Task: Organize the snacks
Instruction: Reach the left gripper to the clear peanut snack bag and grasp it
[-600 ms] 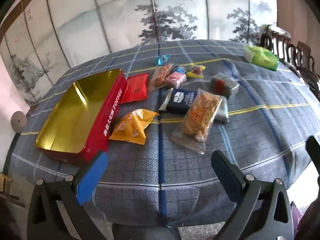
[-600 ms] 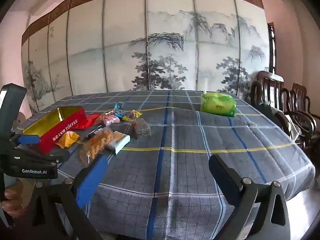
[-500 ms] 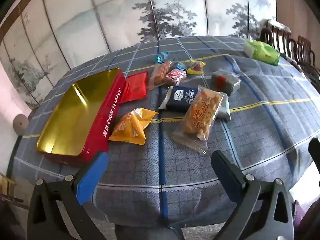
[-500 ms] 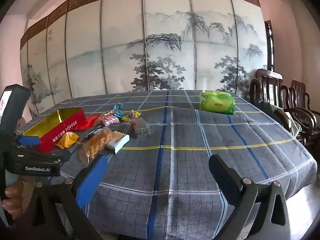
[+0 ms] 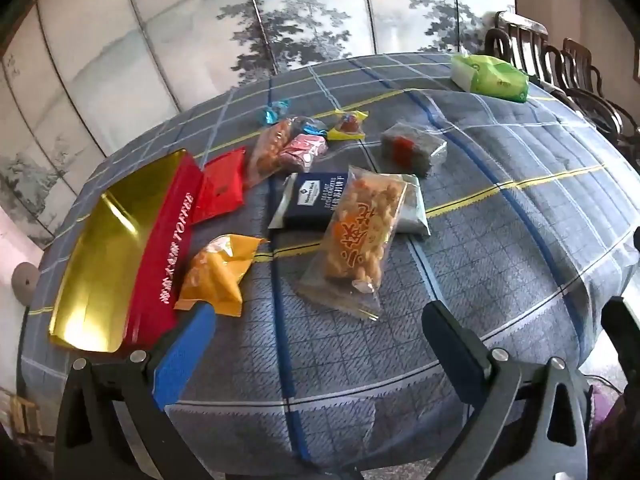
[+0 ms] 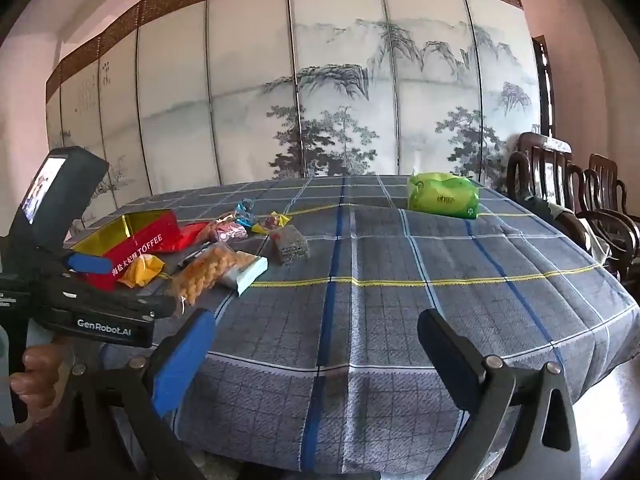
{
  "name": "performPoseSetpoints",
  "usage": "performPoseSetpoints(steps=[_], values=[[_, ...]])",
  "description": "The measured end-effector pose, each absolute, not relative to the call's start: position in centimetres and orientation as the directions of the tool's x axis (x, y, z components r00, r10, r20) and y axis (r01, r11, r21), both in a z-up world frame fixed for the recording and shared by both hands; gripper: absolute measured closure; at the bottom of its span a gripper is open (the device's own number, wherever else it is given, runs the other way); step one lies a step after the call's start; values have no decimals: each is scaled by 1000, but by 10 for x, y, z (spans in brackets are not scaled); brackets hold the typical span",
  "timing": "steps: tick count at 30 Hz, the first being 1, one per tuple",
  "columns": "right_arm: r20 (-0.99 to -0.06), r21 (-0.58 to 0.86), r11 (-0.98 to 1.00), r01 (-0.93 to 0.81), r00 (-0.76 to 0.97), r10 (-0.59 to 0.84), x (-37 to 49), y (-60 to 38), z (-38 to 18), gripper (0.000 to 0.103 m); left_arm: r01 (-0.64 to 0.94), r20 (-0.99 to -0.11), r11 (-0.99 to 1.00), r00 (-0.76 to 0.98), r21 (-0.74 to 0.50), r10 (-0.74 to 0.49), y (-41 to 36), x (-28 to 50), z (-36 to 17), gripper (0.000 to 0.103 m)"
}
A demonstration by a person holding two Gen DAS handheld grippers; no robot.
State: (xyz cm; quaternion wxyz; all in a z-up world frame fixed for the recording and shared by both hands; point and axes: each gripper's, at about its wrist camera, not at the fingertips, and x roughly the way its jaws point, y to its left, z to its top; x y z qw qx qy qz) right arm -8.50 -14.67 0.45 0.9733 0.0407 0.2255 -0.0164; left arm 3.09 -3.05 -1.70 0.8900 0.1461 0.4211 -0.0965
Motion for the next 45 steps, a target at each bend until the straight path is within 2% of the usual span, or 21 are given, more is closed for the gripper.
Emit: performPoseSetpoints(steps=[5,25,34,45], values=[[-441,74,996,41,898,-4,-85,-147,3,0,317,-797,939,598,135,-87,-29,41,-20,1],[-448,109,994,22,894,30,-83,-154,0,0,348,-800,903,600,251,-9,-46,72,-23,2],[-457,113,994,11,889,42,-80,-154,-2,0,362,-816,893,578,267,10,-50,80,-30,12],[-467,124,992,6,883,53,-76,-155,-6,0,379,-824,878,566,292,30,-54,85,-36,12]])
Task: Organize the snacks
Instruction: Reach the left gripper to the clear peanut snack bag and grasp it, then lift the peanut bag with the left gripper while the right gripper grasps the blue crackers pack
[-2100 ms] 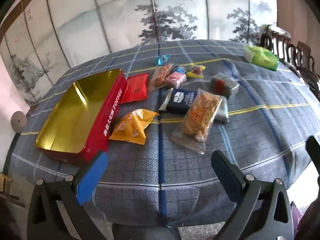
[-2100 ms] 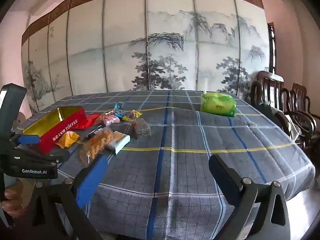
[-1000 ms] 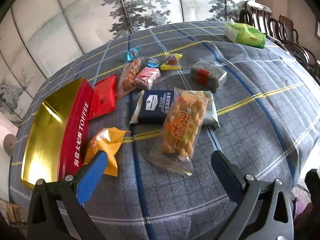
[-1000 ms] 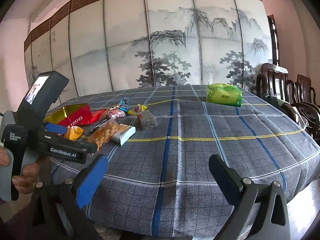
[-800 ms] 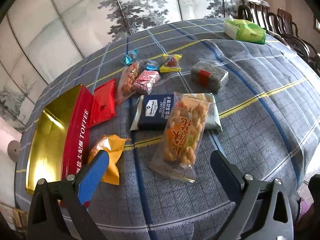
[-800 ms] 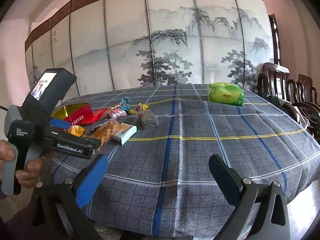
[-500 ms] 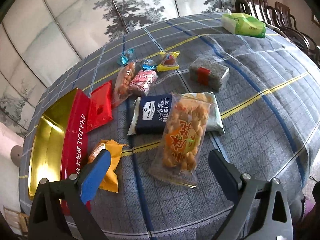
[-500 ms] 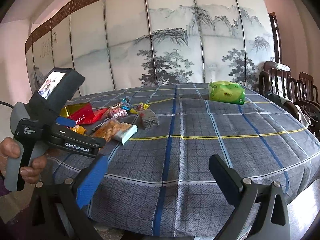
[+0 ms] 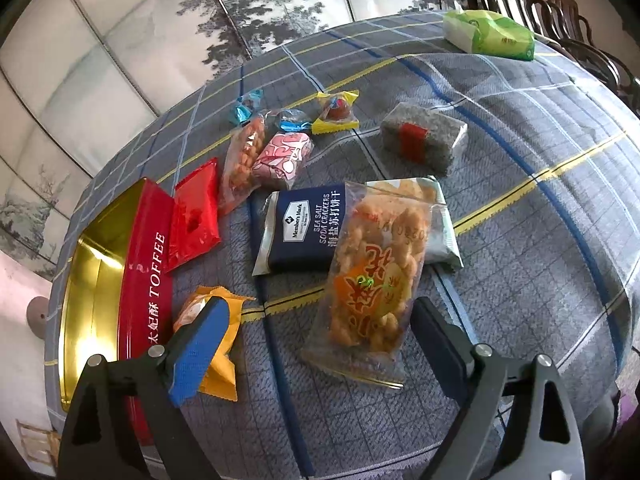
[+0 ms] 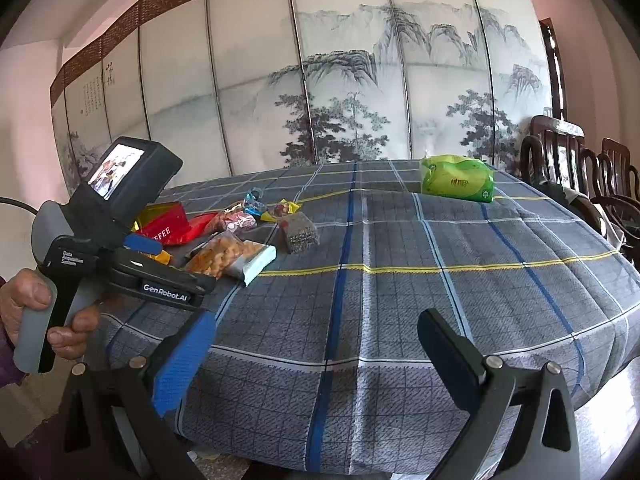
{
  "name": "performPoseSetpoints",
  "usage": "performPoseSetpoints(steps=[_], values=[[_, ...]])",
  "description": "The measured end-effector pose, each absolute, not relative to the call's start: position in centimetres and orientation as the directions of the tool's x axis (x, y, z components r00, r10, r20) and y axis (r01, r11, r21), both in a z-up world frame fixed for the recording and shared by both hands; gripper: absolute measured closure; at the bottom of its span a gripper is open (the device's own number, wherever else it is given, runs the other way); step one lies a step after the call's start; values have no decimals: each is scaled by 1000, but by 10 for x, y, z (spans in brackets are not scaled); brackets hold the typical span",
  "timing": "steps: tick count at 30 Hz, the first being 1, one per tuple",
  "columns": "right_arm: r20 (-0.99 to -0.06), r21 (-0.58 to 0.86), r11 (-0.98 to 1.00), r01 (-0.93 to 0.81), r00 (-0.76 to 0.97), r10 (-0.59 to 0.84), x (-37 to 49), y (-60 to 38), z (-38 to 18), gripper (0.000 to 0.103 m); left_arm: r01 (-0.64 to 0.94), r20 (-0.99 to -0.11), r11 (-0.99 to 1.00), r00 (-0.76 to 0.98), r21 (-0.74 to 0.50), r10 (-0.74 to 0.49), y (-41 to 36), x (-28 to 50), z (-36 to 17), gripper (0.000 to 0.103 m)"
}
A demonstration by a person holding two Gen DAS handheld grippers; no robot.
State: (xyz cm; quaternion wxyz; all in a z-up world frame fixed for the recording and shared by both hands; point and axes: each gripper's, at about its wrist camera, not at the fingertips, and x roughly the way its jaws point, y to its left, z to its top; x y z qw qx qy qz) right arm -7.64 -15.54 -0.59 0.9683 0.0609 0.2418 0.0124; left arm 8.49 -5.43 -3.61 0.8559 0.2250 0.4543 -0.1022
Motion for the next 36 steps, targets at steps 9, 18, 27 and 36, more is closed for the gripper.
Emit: performPoseSetpoints(steps=[9,18,27,36], values=[[-474,128,992,6,879,56,-73,-156,-9,0,387,-831,875,556,289,29,-55,92,-39,12],[-479,135,991,6,876,60,-72,-157,-12,0,397,-844,880,535,262,10,-57,104,-39,13],[-480,135,991,7,875,59,-71,-158,-12,0,386,-872,915,481,121,-88,-49,107,-34,70],[-486,151,986,-73,863,139,-70,-156,-14,0,296,-865,954,464,-49,-189,-18,58,-2,70]])
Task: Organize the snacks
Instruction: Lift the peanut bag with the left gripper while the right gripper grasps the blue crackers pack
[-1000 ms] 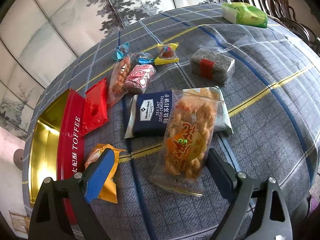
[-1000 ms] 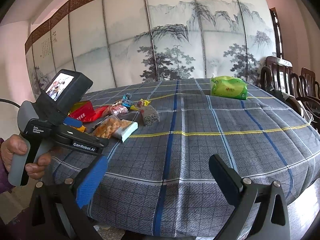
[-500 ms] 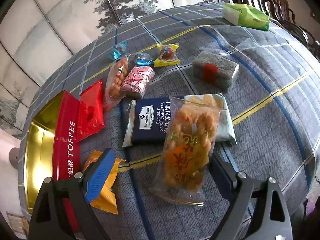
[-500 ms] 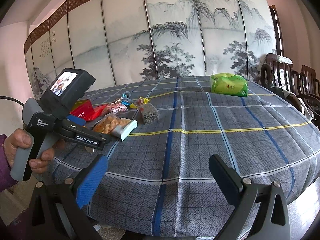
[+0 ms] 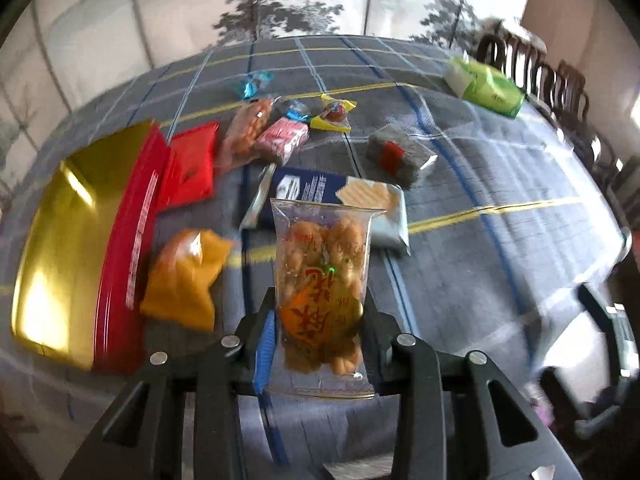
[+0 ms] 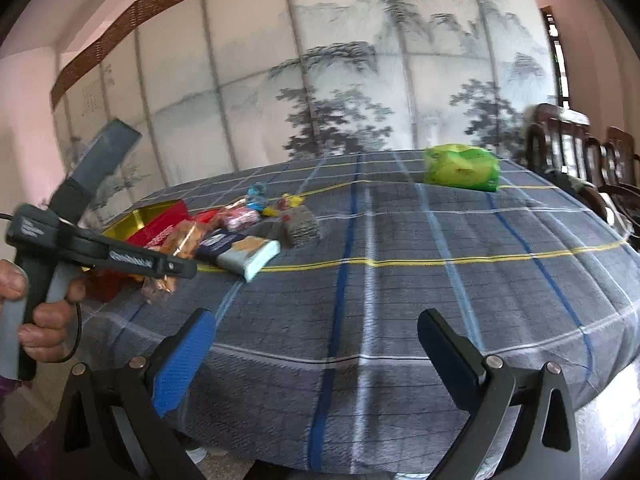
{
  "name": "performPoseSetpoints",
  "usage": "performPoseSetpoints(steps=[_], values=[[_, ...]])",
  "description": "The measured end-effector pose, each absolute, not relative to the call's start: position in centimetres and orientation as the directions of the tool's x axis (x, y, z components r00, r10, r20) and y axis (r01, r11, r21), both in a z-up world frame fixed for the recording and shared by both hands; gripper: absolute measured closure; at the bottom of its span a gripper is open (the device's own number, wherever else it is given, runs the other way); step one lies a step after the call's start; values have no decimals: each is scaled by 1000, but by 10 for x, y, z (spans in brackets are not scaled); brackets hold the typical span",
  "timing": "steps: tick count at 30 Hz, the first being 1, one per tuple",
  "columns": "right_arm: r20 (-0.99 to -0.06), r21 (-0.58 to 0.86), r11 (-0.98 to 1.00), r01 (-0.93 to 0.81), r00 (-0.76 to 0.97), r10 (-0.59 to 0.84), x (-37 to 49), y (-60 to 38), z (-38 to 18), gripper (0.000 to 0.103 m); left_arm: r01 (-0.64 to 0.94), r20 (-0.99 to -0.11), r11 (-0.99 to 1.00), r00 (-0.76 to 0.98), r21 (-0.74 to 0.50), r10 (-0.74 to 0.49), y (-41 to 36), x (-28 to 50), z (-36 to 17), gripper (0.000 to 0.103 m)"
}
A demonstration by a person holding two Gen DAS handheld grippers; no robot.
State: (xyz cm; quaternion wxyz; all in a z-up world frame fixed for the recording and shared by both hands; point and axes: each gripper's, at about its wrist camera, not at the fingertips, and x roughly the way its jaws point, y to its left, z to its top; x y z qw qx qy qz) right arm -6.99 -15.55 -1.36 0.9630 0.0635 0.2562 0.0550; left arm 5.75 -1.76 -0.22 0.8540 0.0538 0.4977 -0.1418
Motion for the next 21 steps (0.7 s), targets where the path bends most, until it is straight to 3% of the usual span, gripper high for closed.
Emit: performPoseSetpoints(steps=[6,11,21], values=[[-537,133,899,-418,732,420,-41,-142,11,0,265,-867,961,459,-77,-196,2,34,8,70],[-606,42,791,-611,614,506,0,-123,32,0,248,-869,964,451,-98,-204,13,23,12,70],[-780,-123,646,-753,476,406,99,-47,9,0,211,-849,972,489,-108,-200,37,11,39,70]])
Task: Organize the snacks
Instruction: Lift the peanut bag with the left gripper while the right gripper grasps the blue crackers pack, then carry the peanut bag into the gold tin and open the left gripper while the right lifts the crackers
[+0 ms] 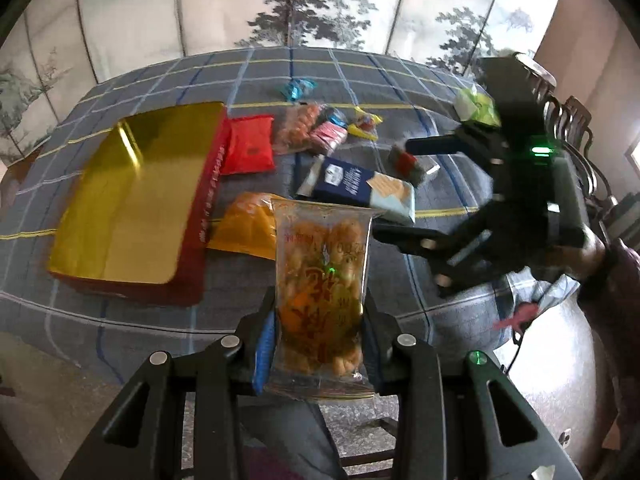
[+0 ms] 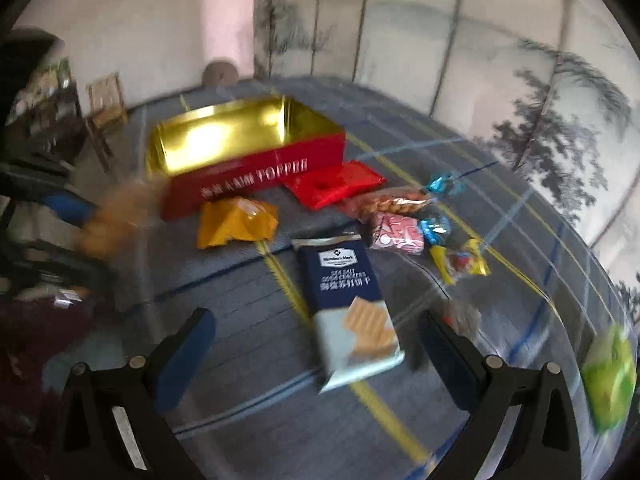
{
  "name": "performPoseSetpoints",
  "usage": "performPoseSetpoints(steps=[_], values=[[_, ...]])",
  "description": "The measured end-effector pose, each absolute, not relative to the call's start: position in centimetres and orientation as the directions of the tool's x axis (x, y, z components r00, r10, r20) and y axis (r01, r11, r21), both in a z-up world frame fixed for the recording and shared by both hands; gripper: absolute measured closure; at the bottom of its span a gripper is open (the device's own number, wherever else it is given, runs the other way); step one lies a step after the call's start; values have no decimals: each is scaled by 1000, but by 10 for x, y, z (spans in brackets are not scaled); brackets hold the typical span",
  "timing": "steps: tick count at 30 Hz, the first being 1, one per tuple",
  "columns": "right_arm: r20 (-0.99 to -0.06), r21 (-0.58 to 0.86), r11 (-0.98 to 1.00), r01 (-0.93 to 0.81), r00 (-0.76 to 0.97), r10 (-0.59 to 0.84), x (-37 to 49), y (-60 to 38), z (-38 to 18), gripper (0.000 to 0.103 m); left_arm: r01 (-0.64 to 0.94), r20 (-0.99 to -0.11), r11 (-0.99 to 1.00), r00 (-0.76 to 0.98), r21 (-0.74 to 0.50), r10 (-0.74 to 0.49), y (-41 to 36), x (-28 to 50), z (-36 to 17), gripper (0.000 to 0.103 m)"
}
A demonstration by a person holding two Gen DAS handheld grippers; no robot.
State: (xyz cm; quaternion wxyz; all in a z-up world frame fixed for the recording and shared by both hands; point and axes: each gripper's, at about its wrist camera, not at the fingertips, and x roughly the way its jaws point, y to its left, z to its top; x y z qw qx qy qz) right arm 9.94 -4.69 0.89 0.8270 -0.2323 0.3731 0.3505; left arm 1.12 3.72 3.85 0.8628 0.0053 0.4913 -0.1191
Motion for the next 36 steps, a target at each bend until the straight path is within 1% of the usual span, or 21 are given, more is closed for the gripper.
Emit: performPoseSetpoints(steps=[3,7,10,12,16,17,18,19,24,26,30,36], values=[[-807,-112,641,-759,446,386,120,-40,0,0,197,-845,975,501,-102,-190,45,13,45,70],[-839,-30,655,-755,375,394,147,-34,-10,0,185,-839,979,516,-87,-172,52,15,52,70],[-863,-19,670,-742,350,364,160,-30,-19,7,178,-832,982,533,-68,-154,57,16,58,70],[-887,-6,670,-742,314,340,160,-28,-25,15,173,-829,984,543,-49,-137,58,17,59,70],[-899,-5,709,-705,313,305,157,-28,-26,19,170,-827,985,549,-34,-123,59,19,62,70],[-900,-4,712,-702,313,303,155,-27,-25,29,167,-826,985,550,-32,-120,61,19,62,70],[-900,-5,714,-700,315,302,152,-26,-22,45,167,-825,985,552,-34,-122,62,19,63,70],[-900,1,714,-700,311,306,149,-26,-20,52,167,-824,985,553,-34,-122,63,18,63,70],[-898,-14,747,-665,338,284,136,-30,-18,53,160,-821,987,560,-27,-114,69,17,65,70],[-889,-2,759,-652,349,297,133,-31,-17,53,159,-819,987,563,-20,-107,70,16,66,70],[-860,57,791,-609,372,349,110,-40,-10,53,155,-819,988,565,-12,-98,75,14,66,69],[-789,205,825,-526,410,458,80,-55,-2,53,135,-825,991,557,-19,-92,86,16,64,69]])
